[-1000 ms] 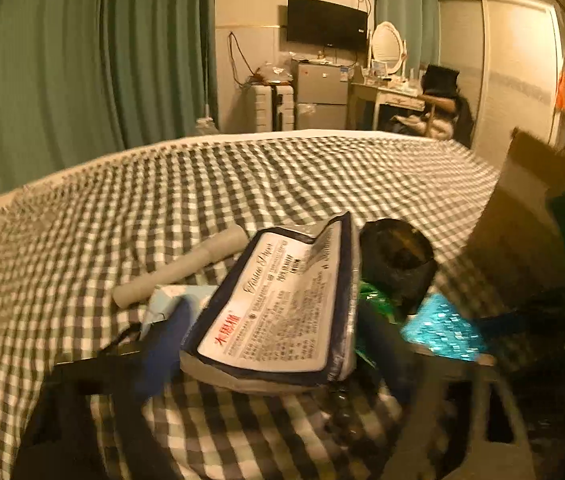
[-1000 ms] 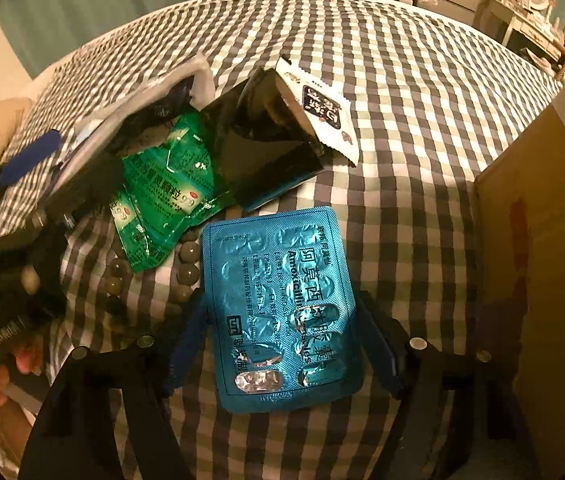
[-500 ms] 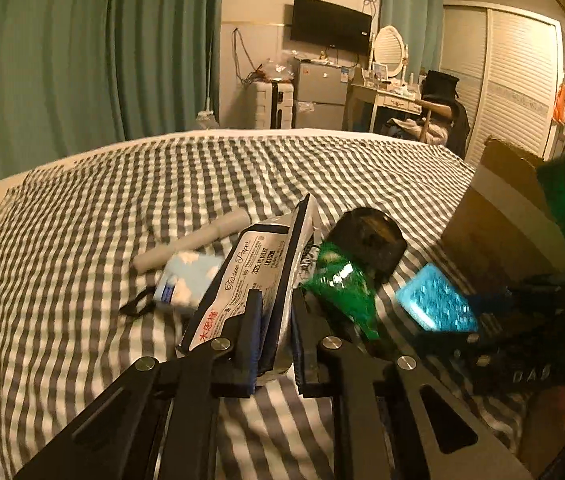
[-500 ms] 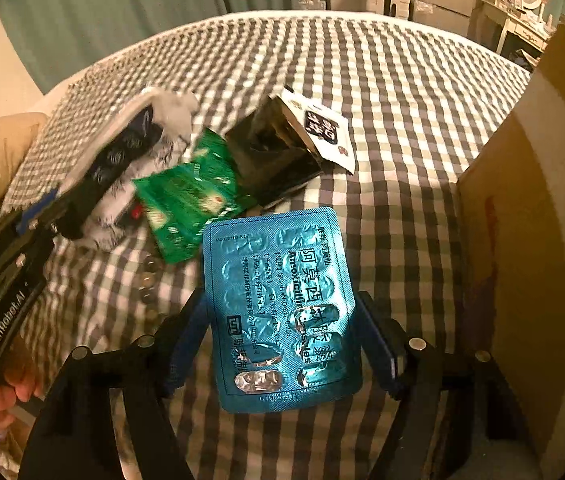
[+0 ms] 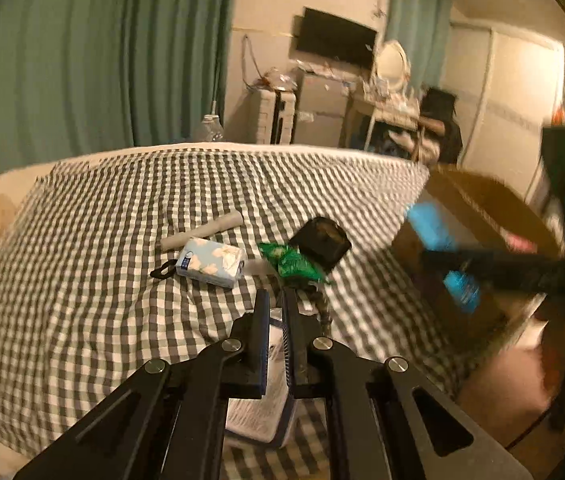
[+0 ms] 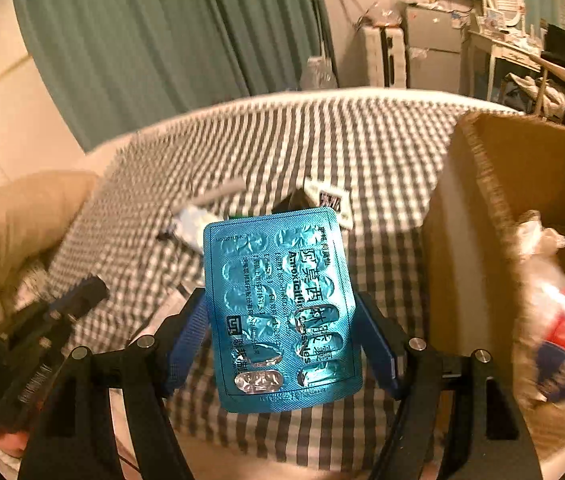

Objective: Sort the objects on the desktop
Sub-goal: 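Carry the white packet and blister pack into the cardboard box and open both tools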

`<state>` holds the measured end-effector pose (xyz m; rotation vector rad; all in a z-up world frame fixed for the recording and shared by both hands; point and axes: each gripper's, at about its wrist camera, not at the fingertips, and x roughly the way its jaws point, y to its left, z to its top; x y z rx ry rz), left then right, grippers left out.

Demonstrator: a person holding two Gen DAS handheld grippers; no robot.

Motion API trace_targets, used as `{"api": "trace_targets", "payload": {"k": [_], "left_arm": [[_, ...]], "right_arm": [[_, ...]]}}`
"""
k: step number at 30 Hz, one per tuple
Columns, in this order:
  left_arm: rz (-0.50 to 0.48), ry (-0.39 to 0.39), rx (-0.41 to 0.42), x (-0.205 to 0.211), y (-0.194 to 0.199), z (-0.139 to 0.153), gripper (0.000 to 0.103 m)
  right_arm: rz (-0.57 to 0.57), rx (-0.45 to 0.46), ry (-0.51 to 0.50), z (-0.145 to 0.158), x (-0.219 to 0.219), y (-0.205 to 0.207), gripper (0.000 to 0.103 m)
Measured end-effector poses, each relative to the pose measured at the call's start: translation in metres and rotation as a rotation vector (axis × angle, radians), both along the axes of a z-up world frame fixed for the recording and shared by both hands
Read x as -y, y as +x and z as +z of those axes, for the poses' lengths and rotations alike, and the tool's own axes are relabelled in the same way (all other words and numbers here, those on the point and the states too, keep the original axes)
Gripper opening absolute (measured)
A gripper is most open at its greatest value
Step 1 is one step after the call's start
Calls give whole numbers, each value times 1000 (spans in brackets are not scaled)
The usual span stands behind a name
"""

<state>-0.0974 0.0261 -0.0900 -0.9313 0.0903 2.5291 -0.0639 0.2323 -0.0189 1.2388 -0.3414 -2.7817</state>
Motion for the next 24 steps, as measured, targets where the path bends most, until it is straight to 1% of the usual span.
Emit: {"api": "trace_targets", "payload": {"k": [2,3,5,6,7,8,11,12,13,14,15,16,17,18,19,21,24], "left_arm": [[-42,-31,65,-10,-1,-12,7],[-52,-42,89,-15,-1,-20,12],[-66,-82,143,-22,-1,-36,37],[-67,-112,165,-28,-2,-43,70],[-73,-134,176,-33,-2,-48,90],[-82,-149,179,-36,-2,-51,92],[-99,-178,207,-47,-12,-64,92],[-100,-173,234,-49,-18,-70,89],[-95,-163,262,-48,-24,-77,74],[-80,-160,282,-46,-28,-82,61],[-42,-170,298,-44,-33,-87,39],[-7,-176,299,-41,-37,-89,28],[24,-167,295,-36,-39,-90,24],[47,-140,289,-29,-40,-87,15],[60,-120,276,-25,-39,-83,12],[81,-85,218,-18,-33,-70,7],[76,-20,141,-15,-18,-43,7]], "right_arm": [[-8,-17,-14,6,-3,9,72],[-12,-21,-16,8,-4,15,72],[-15,-22,-20,7,-6,22,72],[-14,-23,-22,6,-6,23,72],[-12,-25,-23,5,-6,24,72],[-8,-26,-24,5,-6,25,72],[0,-26,-29,5,-6,27,72],[3,-25,-37,4,-6,27,72],[6,-23,-43,3,-7,27,72],[9,-21,-47,3,-10,27,72],[12,-20,-52,3,-11,27,72],[15,-18,-60,2,-11,27,72],[17,-16,-66,1,-12,27,72],[17,-13,-69,1,-12,27,72],[18,-15,-73,1,-13,28,72],[21,-28,-83,6,-15,28,72],[24,-66,-93,19,-17,34,72]]}}
